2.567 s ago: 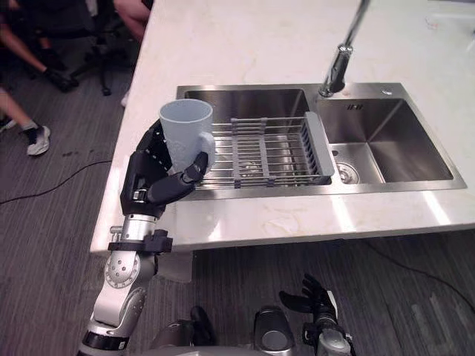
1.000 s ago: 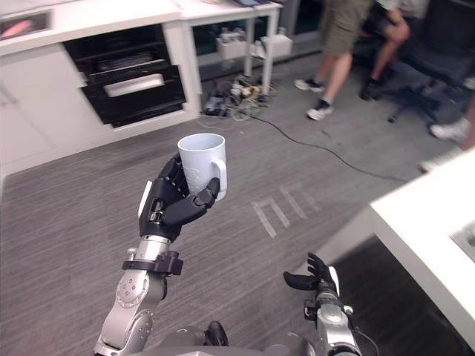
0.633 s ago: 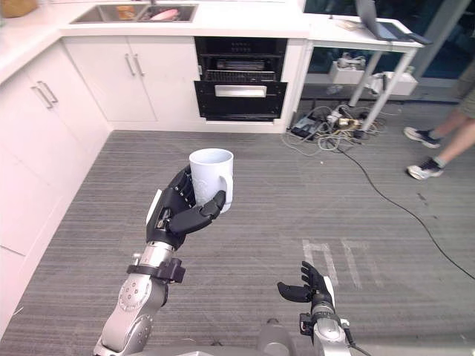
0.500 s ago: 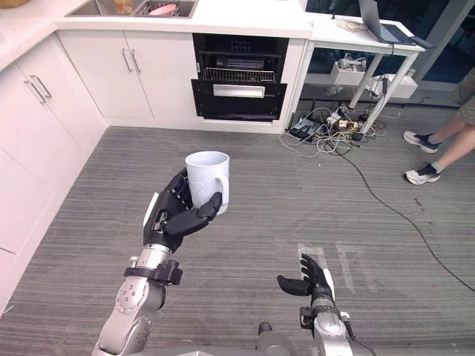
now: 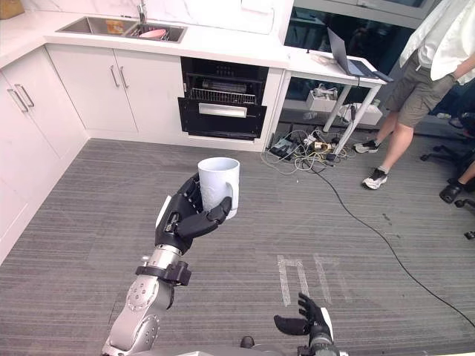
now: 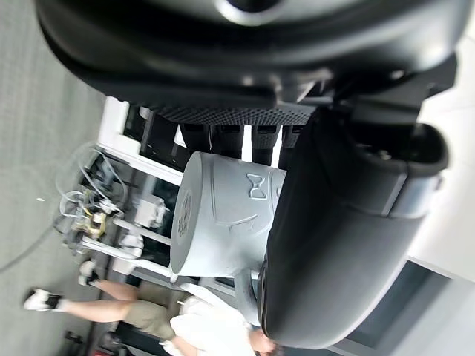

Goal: Walk over to the sink, pick up the cup, carry it to the dishwasher, place the cup inside the dishwasher, then close the dishwasher door

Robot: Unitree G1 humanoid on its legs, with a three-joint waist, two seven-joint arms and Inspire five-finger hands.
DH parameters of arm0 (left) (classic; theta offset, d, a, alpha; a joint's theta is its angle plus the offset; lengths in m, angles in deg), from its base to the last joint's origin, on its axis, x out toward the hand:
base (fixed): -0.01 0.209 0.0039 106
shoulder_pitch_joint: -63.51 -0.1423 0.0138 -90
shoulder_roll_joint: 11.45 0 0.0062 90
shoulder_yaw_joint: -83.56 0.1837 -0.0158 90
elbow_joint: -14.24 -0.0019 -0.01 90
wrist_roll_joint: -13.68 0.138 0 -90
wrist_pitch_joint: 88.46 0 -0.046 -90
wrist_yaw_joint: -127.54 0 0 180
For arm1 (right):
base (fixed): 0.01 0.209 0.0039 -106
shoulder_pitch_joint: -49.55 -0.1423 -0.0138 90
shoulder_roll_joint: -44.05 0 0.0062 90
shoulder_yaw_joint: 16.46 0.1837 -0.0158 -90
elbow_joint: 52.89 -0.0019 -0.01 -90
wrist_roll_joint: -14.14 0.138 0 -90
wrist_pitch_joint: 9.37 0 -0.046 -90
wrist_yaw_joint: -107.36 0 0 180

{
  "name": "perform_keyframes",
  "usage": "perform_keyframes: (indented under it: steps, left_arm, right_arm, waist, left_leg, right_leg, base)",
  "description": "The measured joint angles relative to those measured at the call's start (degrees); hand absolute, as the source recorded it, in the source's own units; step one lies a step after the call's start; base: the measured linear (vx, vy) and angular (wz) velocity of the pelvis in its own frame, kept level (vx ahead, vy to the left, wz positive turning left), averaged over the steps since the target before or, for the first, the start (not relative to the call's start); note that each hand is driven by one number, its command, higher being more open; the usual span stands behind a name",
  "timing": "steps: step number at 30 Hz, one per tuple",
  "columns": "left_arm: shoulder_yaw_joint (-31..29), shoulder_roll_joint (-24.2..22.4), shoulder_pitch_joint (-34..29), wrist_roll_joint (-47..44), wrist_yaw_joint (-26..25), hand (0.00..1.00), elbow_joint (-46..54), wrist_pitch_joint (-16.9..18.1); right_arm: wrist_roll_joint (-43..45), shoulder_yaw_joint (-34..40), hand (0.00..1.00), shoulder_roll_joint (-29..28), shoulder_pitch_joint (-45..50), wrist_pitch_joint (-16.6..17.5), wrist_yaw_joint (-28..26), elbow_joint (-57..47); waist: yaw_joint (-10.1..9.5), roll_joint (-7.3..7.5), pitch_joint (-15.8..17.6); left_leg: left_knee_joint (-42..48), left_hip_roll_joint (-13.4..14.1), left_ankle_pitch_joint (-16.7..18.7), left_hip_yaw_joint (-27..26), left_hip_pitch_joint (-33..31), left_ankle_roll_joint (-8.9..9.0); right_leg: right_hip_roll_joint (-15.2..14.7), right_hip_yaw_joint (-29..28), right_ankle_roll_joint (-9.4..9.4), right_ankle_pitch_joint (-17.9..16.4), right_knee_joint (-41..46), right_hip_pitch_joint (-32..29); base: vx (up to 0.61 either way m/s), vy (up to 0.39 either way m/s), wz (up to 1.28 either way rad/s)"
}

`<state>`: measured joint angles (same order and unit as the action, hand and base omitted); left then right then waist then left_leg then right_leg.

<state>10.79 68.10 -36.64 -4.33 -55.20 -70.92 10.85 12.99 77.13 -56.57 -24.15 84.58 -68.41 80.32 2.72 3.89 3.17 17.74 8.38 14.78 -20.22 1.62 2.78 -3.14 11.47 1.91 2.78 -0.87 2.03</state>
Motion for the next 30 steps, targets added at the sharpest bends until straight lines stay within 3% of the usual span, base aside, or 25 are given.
perform_keyframes:
  steps: [4, 7, 9, 11, 12, 13, 14, 15, 17, 19, 20, 22, 24, 25, 26, 27, 28, 29, 30]
  left_arm:
    - [0.0, -0.1, -0.4, 0.1, -1.2, 0.30, -2.3, -1.2]
    - [-2.3, -0.1, -0.5, 0.0, -1.9, 0.30, -2.0, -1.2]
    - [-3.4, -0.1, -0.5, 0.0, -2.3, 0.30, -1.5, -1.2]
    - [-4.2, -0.1, -1.1, 0.0, -2.4, 0.30, 0.1, -1.2]
    - [-4.2, -0.2, -1.3, 0.0, -2.4, 0.30, 0.5, -1.2]
    - [-4.1, -0.2, -2.2, 0.0, -2.4, 0.30, 1.4, -1.2]
    - [-4.2, 0.0, -2.9, 0.0, -2.6, 0.30, 1.5, -1.2]
    - [-4.1, 0.2, -3.1, 0.0, -2.8, 0.30, 1.5, -1.2]
    - [-4.3, 0.3, -3.1, 0.0, -3.9, 0.30, 1.8, -1.0]
    - [-3.7, 0.5, -2.6, 0.0, -4.0, 0.30, 1.8, -0.9]
    - [-2.8, 0.9, -2.3, 0.0, -4.0, 0.30, 1.8, -0.9]
    - [-1.2, 1.0, -1.1, 0.1, -4.0, 0.30, 1.8, -0.9]
    - [0.4, 0.3, 0.3, 0.1, -4.0, 0.30, 1.7, -0.9]
    - [1.0, -0.7, 1.0, 0.0, -3.8, 0.30, 1.2, -0.8]
    - [1.3, -1.4, 1.4, 0.0, -3.8, 0.30, 1.0, -0.8]
    - [1.5, -1.8, 1.7, 0.0, -3.7, 0.30, 0.6, -0.9]
    - [1.5, -3.2, 1.9, 0.0, -3.6, 0.30, -0.1, -0.9]
    - [1.4, -4.4, 1.4, -0.1, -3.5, 0.30, -0.1, -0.8]
    - [1.4, -4.2, 1.0, -0.1, -3.1, 0.30, 1.1, -0.5]
  right_arm:
    - [0.0, 0.0, 0.90, 0.0, -1.2, -0.8, 0.8, 0.2]
    - [0.0, -0.1, 0.90, 0.0, -4.4, -0.8, 1.1, -0.5]
    - [-0.1, -0.1, 0.90, 0.3, -5.5, -0.5, 1.3, -2.0]
    - [-0.2, -0.1, 0.90, 1.4, -6.8, -0.5, 1.6, -2.7]
    - [-0.2, -0.2, 0.90, 1.8, -6.8, -0.5, 1.8, -3.1]
    - [-0.3, -0.3, 0.90, 2.6, -6.8, -0.5, 2.0, -3.8]
    - [-0.3, -0.9, 0.90, 3.4, -6.9, -0.5, 2.0, -4.1]
    - [-0.3, -1.1, 0.90, 3.4, -6.7, -0.5, 2.0, -4.1]
    - [-0.3, -2.0, 0.90, 2.7, -6.3, -0.6, 1.8, -4.1]
    - [-0.3, -1.8, 0.90, 2.4, -6.3, -0.6, 1.8, -4.2]
    - [-0.2, -1.4, 0.90, 2.4, -6.1, -0.6, 2.0, -4.3]
    - [-0.2, -0.8, 0.90, 2.5, -4.6, -0.6, 2.1, -6.0]
    - [-0.2, -0.1, 0.90, 3.2, -3.6, -0.6, 2.1, -7.7]
    - [-0.3, 0.1, 0.90, 4.3, -3.9, -0.7, 2.2, -8.1]
    - [-0.2, 0.1, 0.90, 4.6, -4.8, -0.9, 2.1, -8.8]
    - [-0.2, 0.1, 0.90, 4.6, -4.9, -1.0, 2.1, -9.8]
    - [-0.2, -0.1, 0.90, 4.5, -4.0, -1.1, 1.8, -13.4]
    - [-0.2, -0.1, 0.90, 4.2, -2.1, -0.7, 1.8, -17.7]
    - [-0.1, -0.5, 0.90, 3.5, -0.5, -0.5, 2.2, -20.8]
  waist:
    - [-0.45, 0.07, 0.2]
    - [-0.77, -0.02, 0.3]
    - [-1.78, -0.07, 0.8]
    - [-2.34, 0.29, 1.8]
    - [-2.37, 0.58, 2.3]
    - [-2.41, 0.82, 3.0]
    - [-2.43, 0.66, 3.6]
    - [-2.23, 0.11, 4.1]
    - [-1.70, -0.52, 4.8]
    - [-0.99, -0.69, 5.7]
    - [0.41, -1.05, 5.9]
    - [1.54, -1.31, 6.3]
    - [2.99, -1.79, 5.9]
    - [2.53, -3.83, 6.0]
    - [2.45, -5.44, 5.9]
    - [2.73, -5.66, 6.0]
    - [3.19, -5.05, 6.6]
    - [2.67, -6.62, 6.3]
    - [2.24, -5.14, 6.6]
  left_leg:
    - [1.1, 1.2, 0.2, -2.3, -1.4, 0.32]
    - [2.7, 0.9, 1.2, -1.3, -4.0, -0.60]
    - [3.9, 0.3, 2.1, -0.6, -5.5, -1.40]
    - [7.4, -1.8, 4.8, 1.2, -7.3, -3.39]
    - [8.2, -2.9, 5.6, 1.8, -7.2, -3.88]
    - [9.1, -5.4, 7.0, 3.1, -6.6, -5.25]
    - [8.8, -7.3, 7.7, 4.0, -5.1, -6.99]
    - [8.8, -7.8, 7.8, 5.0, -4.2, -8.07]
    - [8.0, -8.7, 8.7, 8.5, -2.6, -9.01]
    - [6.0, -10.0, 8.8, 11.8, -0.6, -9.35]
    - [4.8, -10.7, 8.6, 14.8, 0.9, -9.13]
    - [2.2, -12.5, 8.7, 19.6, 3.8, -9.03]
    - [1.1, -13.5, 9.7, 24.3, 6.6, -7.06]
    - [1.3, -12.2, 9.9, 24.3, 7.5, -6.06]
    - [2.9, -10.8, 8.4, 22.8, 7.5, -2.43]
    - [4.6, -10.3, 6.8, 21.2, 7.4, 0.00]
    - [9.7, -10.0, 1.6, 16.5, 7.1, 0.86]
    - [21.0, -5.1, -1.5, 9.5, 4.8, 0.14]
    - [31.7, -1.2, -4.2, 4.6, 2.1, -2.07]
  right_leg:
    - [-0.1, 1.7, 0.65, 0.4, 0.4, 0.4]
    - [-1.0, 3.1, 1.39, 0.0, 1.6, -1.3]
    - [-2.2, 3.5, 2.07, -2.2, 5.3, -3.5]
    - [-6.7, 4.9, 3.25, -9.1, 16.9, -7.8]
    - [-8.4, 5.1, 3.09, -10.7, 20.9, -8.5]
    - [-11.6, 4.3, 2.16, -13.0, 29.9, -11.1]
    - [-13.7, 0.6, 0.60, -12.6, 39.9, -15.4]
    - [-13.1, -2.3, 0.84, -13.8, 43.2, -17.0]
    - [-8.0, -6.5, 2.16, -17.5, 43.7, -19.7]
    - [-3.8, -8.5, 2.26, -17.4, 39.3, -22.0]
    - [-1.2, -9.8, 3.17, -16.7, 34.5, -23.3]
    - [0.8, -12.2, 3.08, -12.6, 26.0, -25.4]
    - [1.6, -15.4, 2.18, -2.3, 24.2, -25.3]
    - [1.5, -14.2, 2.17, -3.8, 26.7, -25.0]
    - [1.1, -12.1, 1.15, -5.9, 27.8, -23.9]
    - [0.5, -10.9, 0.35, -6.5, 28.6, -22.8]
    - [-0.8, -7.7, -0.62, -8.1, 34.8, -23.4]
    - [1.5, -5.8, -1.30, -8.5, 30.9, -19.7]
    - [2.1, -4.4, -3.22, -10.6, 27.2, -15.6]
  base:
    - [-0.03, -0.025, 0.21]
    - [-0.06, 0.059, 0.22]
    - [-0.04, 0.125, 0.28]
    - [0.02, 0.167, 0.54]
    - [0.07, 0.185, 0.68]
    - [0.12, 0.205, 0.56]
    - [0.15, 0.195, 0.59]
    - [0.20, 0.173, 0.61]
    - [0.28, 0.119, 0.84]
    - [0.32, 0.062, 1.02]
    - [0.31, 0.026, 1.28]
    - [0.49, -0.002, 1.47]
    - [0.72, -0.089, 1.39]
    - [0.62, -0.092, 0.94]
    - [0.59, -0.075, 0.62]
    - [0.57, -0.083, 0.77]
    - [0.59, -0.212, 0.75]
    - [0.38, -0.239, 0.69]
    - [0.38, -0.288, 0.25]
